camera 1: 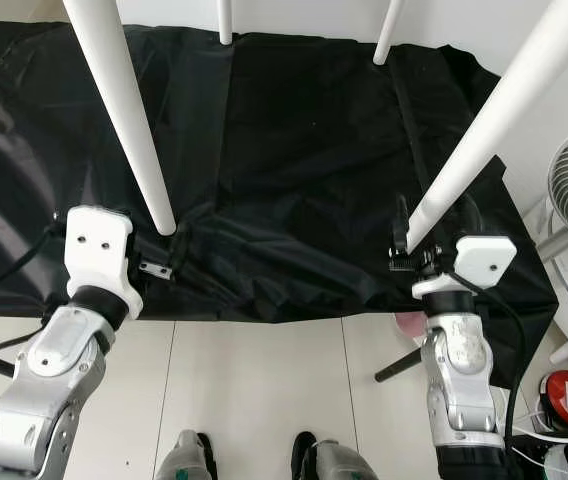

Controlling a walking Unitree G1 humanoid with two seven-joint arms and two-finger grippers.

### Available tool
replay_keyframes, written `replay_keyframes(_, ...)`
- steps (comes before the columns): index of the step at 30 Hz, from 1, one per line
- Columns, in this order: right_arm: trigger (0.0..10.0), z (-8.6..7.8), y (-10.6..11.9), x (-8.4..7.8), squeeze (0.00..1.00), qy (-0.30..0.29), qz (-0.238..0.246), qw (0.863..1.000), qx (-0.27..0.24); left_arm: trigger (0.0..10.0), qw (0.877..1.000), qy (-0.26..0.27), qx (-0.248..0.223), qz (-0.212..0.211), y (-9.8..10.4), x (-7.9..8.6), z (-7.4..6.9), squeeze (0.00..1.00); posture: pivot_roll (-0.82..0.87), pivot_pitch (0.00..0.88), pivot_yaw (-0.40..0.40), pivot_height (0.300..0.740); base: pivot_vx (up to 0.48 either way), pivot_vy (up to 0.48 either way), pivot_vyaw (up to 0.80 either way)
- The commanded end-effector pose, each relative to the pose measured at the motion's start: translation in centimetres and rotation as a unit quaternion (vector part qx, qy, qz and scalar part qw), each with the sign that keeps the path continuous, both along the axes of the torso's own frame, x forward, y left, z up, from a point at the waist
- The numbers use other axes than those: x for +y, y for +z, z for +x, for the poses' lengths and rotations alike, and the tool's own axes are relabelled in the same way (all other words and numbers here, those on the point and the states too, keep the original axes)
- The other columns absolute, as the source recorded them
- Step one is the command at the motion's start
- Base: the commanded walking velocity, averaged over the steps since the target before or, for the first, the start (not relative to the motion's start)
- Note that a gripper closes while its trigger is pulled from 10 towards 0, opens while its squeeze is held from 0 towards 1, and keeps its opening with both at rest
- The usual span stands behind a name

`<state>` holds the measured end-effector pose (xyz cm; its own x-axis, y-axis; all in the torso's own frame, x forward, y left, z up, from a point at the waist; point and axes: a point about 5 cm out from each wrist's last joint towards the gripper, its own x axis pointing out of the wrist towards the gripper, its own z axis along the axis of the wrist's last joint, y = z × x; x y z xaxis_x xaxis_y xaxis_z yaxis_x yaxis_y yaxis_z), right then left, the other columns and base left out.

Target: Building children table

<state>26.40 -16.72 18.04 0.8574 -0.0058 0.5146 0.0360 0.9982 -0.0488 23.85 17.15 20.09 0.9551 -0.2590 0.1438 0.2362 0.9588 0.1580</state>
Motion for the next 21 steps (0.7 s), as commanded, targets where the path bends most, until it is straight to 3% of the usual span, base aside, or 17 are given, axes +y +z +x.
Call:
replay_keyframes(1, 10.0, -0.4, -0.5, 0.1, 0.00, -0.001, -0.005, 1.000, 0.008, 10.0, 1.000, -0.023, 0.012, 0.005, -0.8, -0.2, -0.3, 0.00, 0.09, 0.184, -0.016, 0.740, 0.000, 0.000, 0.00)
replay_keyframes(7, 10.0, -1.7, -3.3, 1.6, 0.00, 0.045, -0.052, 0.997, 0.046, 10.0, 0.998, -0.049, 0.038, 0.019, -4.7, -0.3, -0.9, 0.00, 0.08, 0.150, -0.014, 0.740, 0.000, 0.000, 0.00)
replay_keyframes(12, 10.0, -2.0, -4.5, 2.2, 0.00, 0.070, -0.079, 0.993, 0.057, 10.0, 0.997, -0.060, 0.043, 0.011, -6.0, -0.4, -1.1, 0.00, 0.07, 0.138, -0.011, 0.740, 0.000, 0.000, 0.00)
replay_keyframes(16, 10.0, -2.7, -6.4, 2.9, 0.00, 0.137, -0.110, 0.980, 0.091, 10.0, 0.996, -0.085, 0.024, 0.026, -6.7, -0.7, -1.6, 0.00, 0.07, 0.123, -0.017, 0.740, 0.000, 0.000, 0.00)
replay_keyframes(17, 10.0, -3.6, -7.9, 2.9, 0.00, 0.189, -0.139, 0.965, 0.118, 10.0, 0.992, -0.117, 0.015, 0.037, -7.3, -0.8, -2.3, 0.00, 0.07, 0.117, -0.023, 0.740, 0.000, 0.000, 0.00)
replay_keyframes(21, 10.0, -4.0, -8.7, 2.5, 0.00, 0.212, -0.151, 0.956, 0.133, 10.0, 0.989, -0.138, 0.007, 0.049, -7.8, -0.8, -2.8, 0.00, 0.07, 0.116, -0.024, 0.740, 0.000, 0.000, 0.00)
